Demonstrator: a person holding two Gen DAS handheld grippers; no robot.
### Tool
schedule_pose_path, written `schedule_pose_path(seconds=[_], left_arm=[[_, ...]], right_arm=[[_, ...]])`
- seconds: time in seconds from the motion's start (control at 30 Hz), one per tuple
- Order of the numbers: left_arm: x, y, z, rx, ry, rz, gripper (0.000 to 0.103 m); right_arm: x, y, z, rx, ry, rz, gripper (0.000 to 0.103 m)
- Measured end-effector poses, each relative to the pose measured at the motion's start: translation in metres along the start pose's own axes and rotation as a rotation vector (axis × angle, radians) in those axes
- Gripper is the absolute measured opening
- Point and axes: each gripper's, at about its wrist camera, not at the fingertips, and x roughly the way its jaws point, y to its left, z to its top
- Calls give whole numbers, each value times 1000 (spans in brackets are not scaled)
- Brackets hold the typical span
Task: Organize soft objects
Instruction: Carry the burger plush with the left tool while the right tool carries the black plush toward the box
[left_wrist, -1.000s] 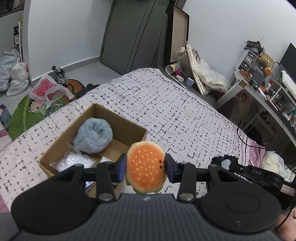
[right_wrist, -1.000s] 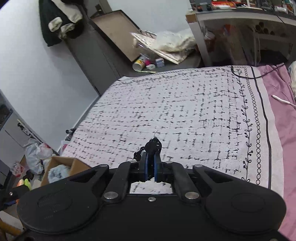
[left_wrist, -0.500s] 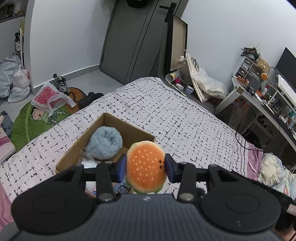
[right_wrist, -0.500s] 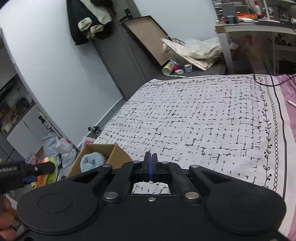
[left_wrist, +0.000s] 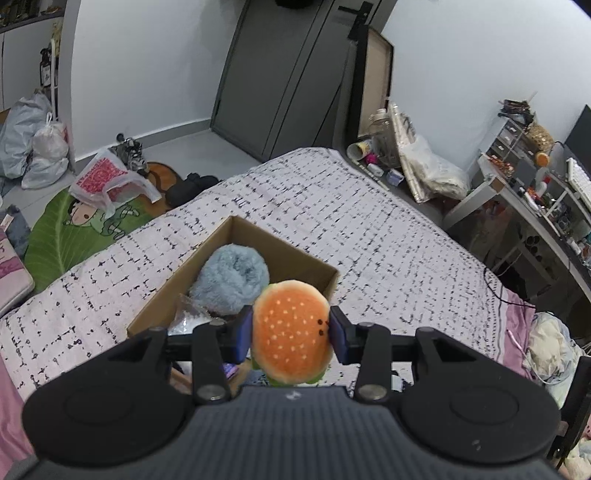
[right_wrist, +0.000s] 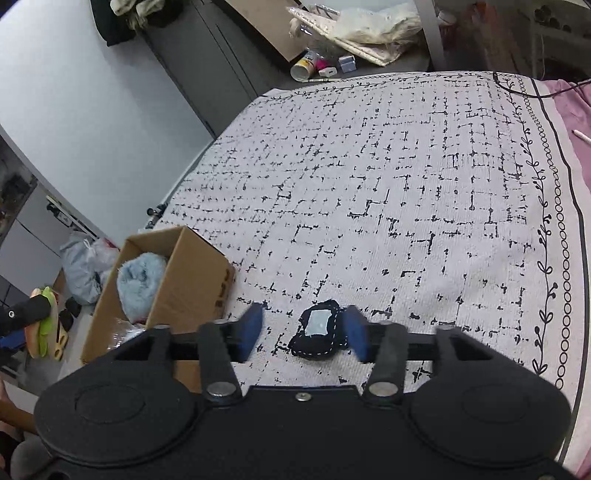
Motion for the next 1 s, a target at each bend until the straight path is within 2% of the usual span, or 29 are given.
schedule_pose_path(seconds=[0.03,0.1,0.37,0.6,0.7,0.73,0.77,0.83,0.93,1.0], left_arm=[[3,2,0,-3,6,4,42],[12,5,2,-11,21,13,42],[36,11,10,-19,42,16,42],[59,15,15,-28,69,6,42],[68,17,16,-23,83,2,42],[72,16,15,-20,89,4,42],[75,16,15,-16,95,7,42],[82,16,16,-9,107,16,42],[89,14,17,-2,115,16,42],[93,11,17,11,119,12,42]], right_arm=[[2,2,0,-8,2,-12,62],[8,4,-1,-20,6,-29,66],[43,13,-2,-78,80,-74,66],[75,20,-12,-154,144,-153,65],[82,24,-18,-196,152,-199,49],[83,25,-18,-212,154,-212,38],[83,25,-18,-220,152,-220,33],[80,23,-15,-209,145,-219,29],[65,27,-7,-199,83,-212,28],[53,29,0,-172,48,-179,28]])
